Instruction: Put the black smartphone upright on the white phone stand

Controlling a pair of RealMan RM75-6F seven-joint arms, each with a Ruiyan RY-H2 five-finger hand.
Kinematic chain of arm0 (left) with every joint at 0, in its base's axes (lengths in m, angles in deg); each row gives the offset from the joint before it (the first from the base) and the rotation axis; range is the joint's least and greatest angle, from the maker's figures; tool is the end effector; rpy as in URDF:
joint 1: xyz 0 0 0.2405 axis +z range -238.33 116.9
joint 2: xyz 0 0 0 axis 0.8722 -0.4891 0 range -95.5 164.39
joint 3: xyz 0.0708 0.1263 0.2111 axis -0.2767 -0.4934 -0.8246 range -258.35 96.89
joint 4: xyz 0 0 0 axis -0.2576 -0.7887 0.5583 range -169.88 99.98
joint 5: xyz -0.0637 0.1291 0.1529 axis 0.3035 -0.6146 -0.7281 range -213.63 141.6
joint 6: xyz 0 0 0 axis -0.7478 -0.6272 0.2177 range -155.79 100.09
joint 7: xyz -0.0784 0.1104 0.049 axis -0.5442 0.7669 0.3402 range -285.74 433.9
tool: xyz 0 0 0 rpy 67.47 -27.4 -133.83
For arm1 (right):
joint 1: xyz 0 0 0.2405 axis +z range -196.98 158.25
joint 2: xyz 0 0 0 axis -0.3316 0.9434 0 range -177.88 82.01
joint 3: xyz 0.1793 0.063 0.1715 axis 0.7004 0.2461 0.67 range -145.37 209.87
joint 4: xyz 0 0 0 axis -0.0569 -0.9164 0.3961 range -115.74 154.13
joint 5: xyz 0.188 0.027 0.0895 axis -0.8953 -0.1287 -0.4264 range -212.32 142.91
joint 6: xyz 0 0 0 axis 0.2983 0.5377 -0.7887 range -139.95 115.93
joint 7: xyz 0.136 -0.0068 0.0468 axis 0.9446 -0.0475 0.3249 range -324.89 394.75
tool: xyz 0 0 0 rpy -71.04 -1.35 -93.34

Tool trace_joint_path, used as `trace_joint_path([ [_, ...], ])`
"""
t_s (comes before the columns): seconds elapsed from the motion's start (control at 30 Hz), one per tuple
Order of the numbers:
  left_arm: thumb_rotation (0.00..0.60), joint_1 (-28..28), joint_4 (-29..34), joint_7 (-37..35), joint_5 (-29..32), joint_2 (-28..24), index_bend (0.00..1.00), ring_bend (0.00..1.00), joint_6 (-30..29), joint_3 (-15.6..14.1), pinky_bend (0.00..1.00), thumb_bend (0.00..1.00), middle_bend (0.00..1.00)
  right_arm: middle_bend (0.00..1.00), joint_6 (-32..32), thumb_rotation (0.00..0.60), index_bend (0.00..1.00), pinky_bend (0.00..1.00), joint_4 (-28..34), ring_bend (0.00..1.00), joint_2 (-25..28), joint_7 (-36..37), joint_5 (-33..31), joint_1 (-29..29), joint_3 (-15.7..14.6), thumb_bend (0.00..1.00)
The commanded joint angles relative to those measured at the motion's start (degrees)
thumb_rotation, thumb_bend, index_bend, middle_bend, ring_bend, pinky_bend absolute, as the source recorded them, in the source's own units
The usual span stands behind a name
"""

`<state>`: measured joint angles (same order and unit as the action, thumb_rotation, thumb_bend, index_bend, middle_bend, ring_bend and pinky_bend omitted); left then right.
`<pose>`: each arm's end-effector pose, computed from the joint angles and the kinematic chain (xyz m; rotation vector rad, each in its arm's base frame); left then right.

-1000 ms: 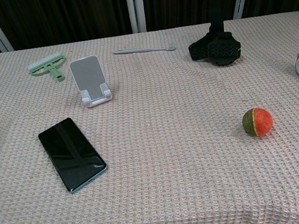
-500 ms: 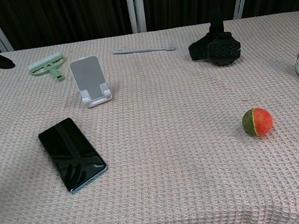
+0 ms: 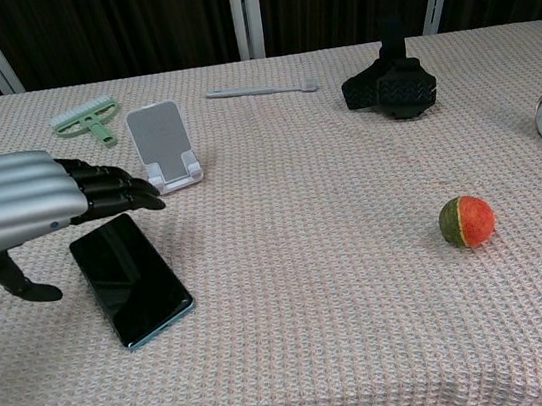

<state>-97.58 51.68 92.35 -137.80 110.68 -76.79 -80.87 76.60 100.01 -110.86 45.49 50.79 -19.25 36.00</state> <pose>-0.1906 0.2749 0.0036 -2.4013 -0.3278 -0.7006 -0.3585 -0.1576 0.2003 1.2890 -0.8577 0.8681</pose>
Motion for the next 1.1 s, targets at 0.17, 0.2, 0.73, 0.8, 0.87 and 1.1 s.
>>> trace_joint_path([
  [0.17,0.600,-1.8,-1.2,2.1,2.9,1.7,0.06,0.08,2.7,-0.4,0.24,0.13,0.05,0.00,0.0,0.600,0.00,0.00,1.1,0.00,0.3,-1.0,1.2,0.4,-0.2,0.14],
  [0.2,0.600,-2.0,-1.2,2.5,3.2,1.7,0.06,0.08,2.9,-0.4,0.24,0.14,0.05,0.00,-0.1,0.600,0.00,0.00,1.2,0.00,0.3,-1.1,1.2,0.5,-0.2,0.14],
  [0.73,0.600,-4.8,-2.5,6.0,5.4,2.2,0.08,0.08,5.3,-1.9,0.24,0.16,0.08,0.00,-0.9,0.600,0.00,0.00,1.3,0.00,0.3,-1.7,0.3,0.5,0.1,0.14],
  [0.8,0.600,-5.0,-2.5,6.5,5.7,2.3,0.09,0.08,5.5,-2.1,0.24,0.16,0.08,0.00,-1.0,0.600,0.00,0.00,1.4,0.00,0.3,-1.8,0.3,0.6,0.1,0.14],
  [0.87,0.600,-5.2,-2.5,6.8,6.1,2.5,0.10,0.08,5.6,-2.2,0.24,0.16,0.09,0.00,-1.1,0.600,0.00,0.00,1.4,0.00,0.2,-1.8,0.2,0.7,0.1,0.14],
  [1.1,0.600,-5.5,-3.0,7.8,6.4,3.0,0.18,0.08,5.1,-2.9,0.24,0.16,0.18,0.00,-1.3,0.600,0.00,0.00,0.6,0.00,-0.3,-1.4,-0.2,0.6,0.2,0.14],
])
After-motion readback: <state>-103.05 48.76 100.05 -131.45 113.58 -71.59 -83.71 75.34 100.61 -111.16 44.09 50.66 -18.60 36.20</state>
